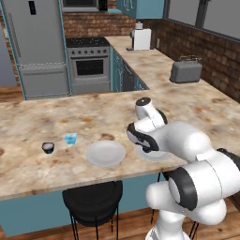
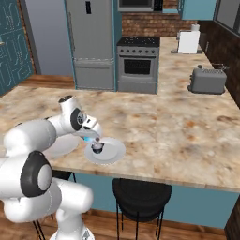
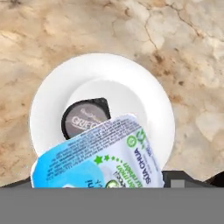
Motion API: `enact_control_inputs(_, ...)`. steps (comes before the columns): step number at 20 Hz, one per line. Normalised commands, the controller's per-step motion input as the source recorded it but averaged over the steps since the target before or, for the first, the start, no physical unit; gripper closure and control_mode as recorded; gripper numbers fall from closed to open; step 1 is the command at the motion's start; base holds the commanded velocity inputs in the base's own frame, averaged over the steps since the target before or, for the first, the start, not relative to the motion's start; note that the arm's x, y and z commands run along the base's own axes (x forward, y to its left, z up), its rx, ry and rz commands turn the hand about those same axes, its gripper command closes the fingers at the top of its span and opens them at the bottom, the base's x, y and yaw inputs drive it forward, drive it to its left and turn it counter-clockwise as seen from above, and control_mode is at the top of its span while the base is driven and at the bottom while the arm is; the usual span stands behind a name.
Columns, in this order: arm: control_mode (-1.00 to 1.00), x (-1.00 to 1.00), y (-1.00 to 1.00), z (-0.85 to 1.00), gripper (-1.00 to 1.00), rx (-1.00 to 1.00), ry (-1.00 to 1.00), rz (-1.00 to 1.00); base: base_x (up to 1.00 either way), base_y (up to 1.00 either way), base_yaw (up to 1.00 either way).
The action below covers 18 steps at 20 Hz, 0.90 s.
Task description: Place two yogurt containers on each plate.
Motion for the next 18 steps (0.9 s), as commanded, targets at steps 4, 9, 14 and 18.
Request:
enact_control_inputs(4, -1.00, 0.06, -1.00, -0.03, 1.00, 0.03, 0.03, -0.35, 0.00, 0.00, 0.00)
enact_control_inputs(9, -1.00, 0.27, -0.37, -0.27, 1.00, 0.00, 0.00, -0.12, 0.00, 0.00, 0.00)
enact_control_inputs(14, -1.00, 0.32, 0.00, -0.28, 1.00, 0.00, 0.01, -0.05, 0.00, 0.00, 0.00)
enact_control_inputs(18, -1.00, 0.13, -0.02, -0.16, -1.00, 0.00, 0.00, 0.00, 0.00, 0.00, 0.00)
